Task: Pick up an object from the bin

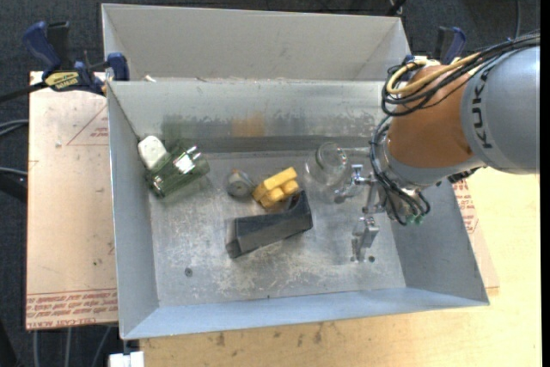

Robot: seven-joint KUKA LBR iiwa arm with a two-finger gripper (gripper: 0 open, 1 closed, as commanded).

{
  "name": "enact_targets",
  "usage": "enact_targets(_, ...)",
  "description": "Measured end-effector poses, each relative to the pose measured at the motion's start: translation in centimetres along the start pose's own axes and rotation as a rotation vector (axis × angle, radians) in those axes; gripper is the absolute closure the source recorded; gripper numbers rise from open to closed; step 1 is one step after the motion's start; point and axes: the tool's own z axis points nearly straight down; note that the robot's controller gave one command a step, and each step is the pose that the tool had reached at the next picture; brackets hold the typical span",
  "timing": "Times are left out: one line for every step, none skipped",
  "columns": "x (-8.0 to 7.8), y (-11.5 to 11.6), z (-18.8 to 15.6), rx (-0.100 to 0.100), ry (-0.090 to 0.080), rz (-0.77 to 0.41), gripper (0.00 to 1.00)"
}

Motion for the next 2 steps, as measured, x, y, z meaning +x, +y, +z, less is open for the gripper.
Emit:
enact_targets(1.6, 4.7, -3.1, 0.004, -0.014, -0.120, 0.00)
enact_targets(-0.7, 8.1, -3.3, 0.002, -0.015, -0.089, 0.00)
